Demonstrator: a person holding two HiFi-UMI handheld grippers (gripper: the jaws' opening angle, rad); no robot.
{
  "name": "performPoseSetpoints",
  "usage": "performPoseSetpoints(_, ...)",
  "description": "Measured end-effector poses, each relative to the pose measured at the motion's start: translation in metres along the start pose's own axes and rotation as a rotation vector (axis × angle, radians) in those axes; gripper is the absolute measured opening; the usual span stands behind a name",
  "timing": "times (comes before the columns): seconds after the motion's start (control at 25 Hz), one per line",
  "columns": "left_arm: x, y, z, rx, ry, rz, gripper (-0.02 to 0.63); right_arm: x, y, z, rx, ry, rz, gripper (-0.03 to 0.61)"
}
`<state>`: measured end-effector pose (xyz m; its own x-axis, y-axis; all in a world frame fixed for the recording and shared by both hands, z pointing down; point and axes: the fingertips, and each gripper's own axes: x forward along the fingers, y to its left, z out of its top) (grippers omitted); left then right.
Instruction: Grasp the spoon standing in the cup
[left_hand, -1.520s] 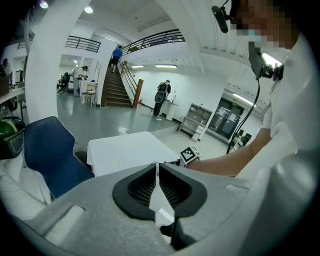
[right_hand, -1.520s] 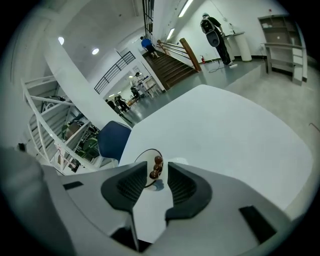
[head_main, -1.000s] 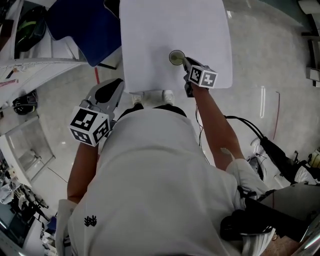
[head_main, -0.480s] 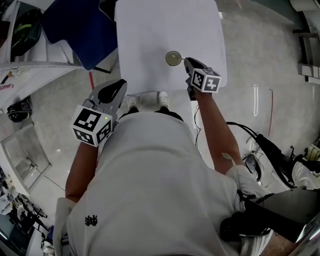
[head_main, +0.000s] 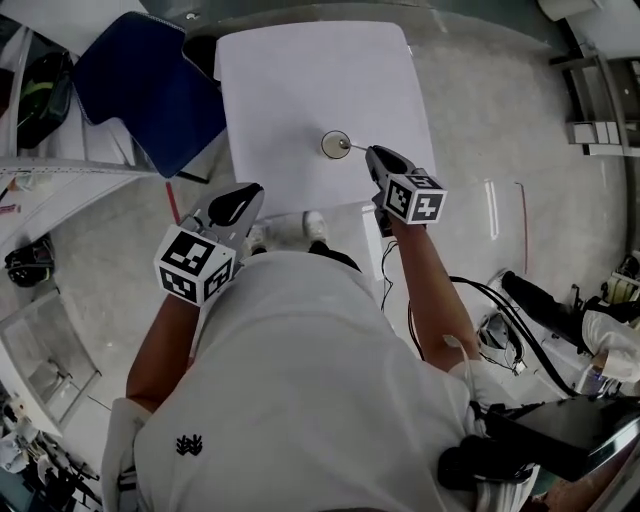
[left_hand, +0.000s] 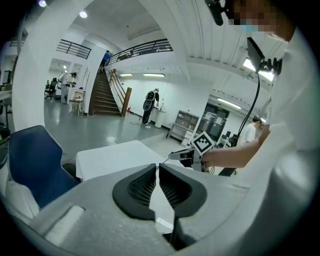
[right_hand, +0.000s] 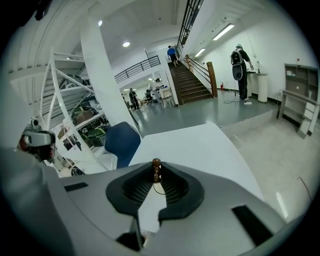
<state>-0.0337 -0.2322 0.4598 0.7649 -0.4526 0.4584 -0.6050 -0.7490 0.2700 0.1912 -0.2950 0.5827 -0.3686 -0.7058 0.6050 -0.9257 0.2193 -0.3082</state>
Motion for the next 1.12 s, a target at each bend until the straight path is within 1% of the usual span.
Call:
performPoseSetpoints(0.2, -0.014, 0.006, -0.001, 0.024, 0.001, -0.045, 0.028, -0.029, 0.035, 0.012, -0.013, -0.027, -0.012, 0.051)
performPoseSetpoints(0.36, -0.024, 0.005, -0.006, 0.047, 0.008, -0.077, 0.028, -0.053, 0.062, 0.014, -0.016, -0.051, 0.0, 0.051)
performPoseSetpoints(0.56, -0.036, 0.007, -0.011, 0.065, 0.012, -0.11, 0.028, -0.077, 0.088, 0.011, -0.023, -0.069, -0.01, 0.051)
performPoseSetpoints(0.88, -0.056, 0.018, -0.021, 0.088, 0.018, -0.155, 0.028, -0.097, 0.135, 0.008, -0.046, -0.099, -0.019, 0.051)
performPoseSetpoints(1.12, -0.067, 0.02, -0.029, 0.085, 0.021, -0.196, 0.028, -0.107, 0.16, 0.002, -0.04, -0.119, -0.028, 0.05)
